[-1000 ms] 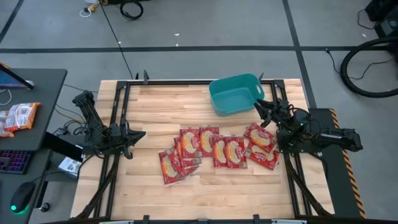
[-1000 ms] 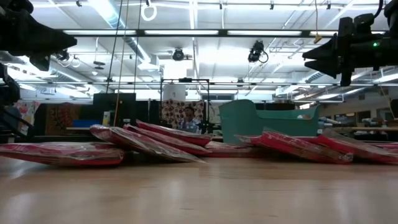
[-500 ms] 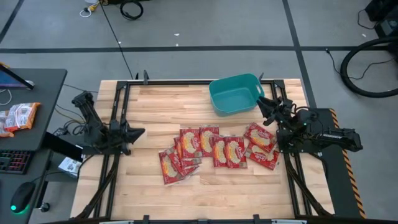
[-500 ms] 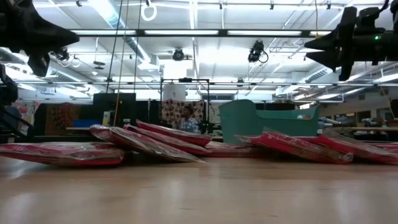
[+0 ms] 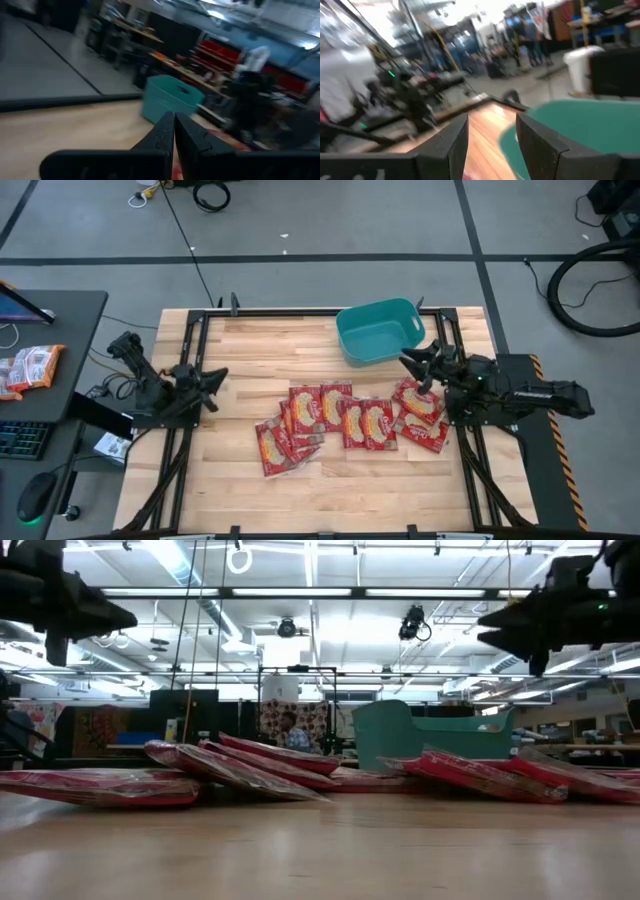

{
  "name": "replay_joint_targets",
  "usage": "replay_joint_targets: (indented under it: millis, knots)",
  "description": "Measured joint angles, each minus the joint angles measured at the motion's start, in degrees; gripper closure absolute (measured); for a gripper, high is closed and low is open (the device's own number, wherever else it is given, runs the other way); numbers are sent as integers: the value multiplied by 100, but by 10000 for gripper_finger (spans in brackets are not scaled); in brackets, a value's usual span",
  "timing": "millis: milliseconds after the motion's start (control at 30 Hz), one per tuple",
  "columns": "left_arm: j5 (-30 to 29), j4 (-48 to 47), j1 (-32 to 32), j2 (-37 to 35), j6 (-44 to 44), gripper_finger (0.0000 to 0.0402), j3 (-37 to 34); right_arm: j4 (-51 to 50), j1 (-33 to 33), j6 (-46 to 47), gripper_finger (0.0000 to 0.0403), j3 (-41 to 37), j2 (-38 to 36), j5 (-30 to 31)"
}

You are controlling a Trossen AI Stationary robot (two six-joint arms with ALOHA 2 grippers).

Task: Sort popcorn bags into baskets
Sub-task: Adjust the green bin

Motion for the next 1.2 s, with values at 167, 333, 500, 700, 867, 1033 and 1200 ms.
replay_joint_targets:
  millis: [167,333,500,700,867,1033,1200]
  knots:
    - [1557,421,721,0,848,381,-1,0,0,-214,233,461,1125,42]
    - [2997,891,1393,2,1406,381,-1,-69,0,-590,233,985,2316,193]
    - [3302,960,1788,2,1734,381,35,-186,0,-958,233,1542,3444,210]
    - [4050,1280,2172,7,2165,347,61,-894,0,-1124,200,2391,4735,208]
    - [4722,1676,2585,7,2336,284,64,-1279,-19,-1385,155,3167,5699,215]
    - [4902,1608,2900,5,2289,259,73,-1521,-160,-1601,136,3845,6519,345]
    - [4830,1041,3031,11,2163,258,70,-2047,-299,-1935,140,4485,7224,866]
